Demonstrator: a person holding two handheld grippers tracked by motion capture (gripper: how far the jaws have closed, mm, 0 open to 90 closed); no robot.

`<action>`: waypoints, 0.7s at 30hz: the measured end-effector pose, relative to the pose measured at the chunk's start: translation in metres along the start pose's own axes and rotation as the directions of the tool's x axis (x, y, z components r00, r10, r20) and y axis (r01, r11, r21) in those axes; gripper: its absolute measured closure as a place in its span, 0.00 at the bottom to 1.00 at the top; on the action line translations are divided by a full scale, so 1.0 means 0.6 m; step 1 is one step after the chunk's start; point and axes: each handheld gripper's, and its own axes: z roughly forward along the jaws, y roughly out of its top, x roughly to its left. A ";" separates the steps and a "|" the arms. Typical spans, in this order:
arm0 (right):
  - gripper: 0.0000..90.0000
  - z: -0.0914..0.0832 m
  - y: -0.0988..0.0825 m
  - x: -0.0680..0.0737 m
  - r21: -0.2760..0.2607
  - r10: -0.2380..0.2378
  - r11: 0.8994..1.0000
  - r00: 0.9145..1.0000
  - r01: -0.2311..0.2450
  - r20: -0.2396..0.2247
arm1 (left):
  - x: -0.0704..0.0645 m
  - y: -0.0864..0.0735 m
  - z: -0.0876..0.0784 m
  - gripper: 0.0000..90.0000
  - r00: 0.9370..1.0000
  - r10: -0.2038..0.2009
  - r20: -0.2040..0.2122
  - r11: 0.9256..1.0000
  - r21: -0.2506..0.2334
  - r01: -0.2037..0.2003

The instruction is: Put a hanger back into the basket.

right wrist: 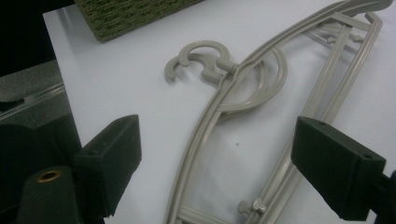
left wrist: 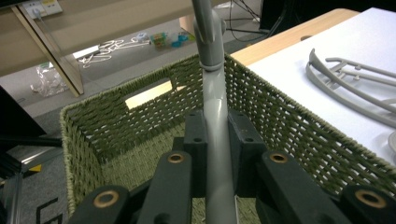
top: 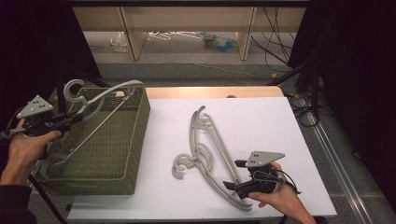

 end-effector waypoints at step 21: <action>0.20 0.002 -0.001 -0.002 0.008 0.005 1.000 1.000 -0.005 -0.004 | 0.016 -0.042 0.037 0.87 1.000 -0.006 0.014 0.995 0.096 0.005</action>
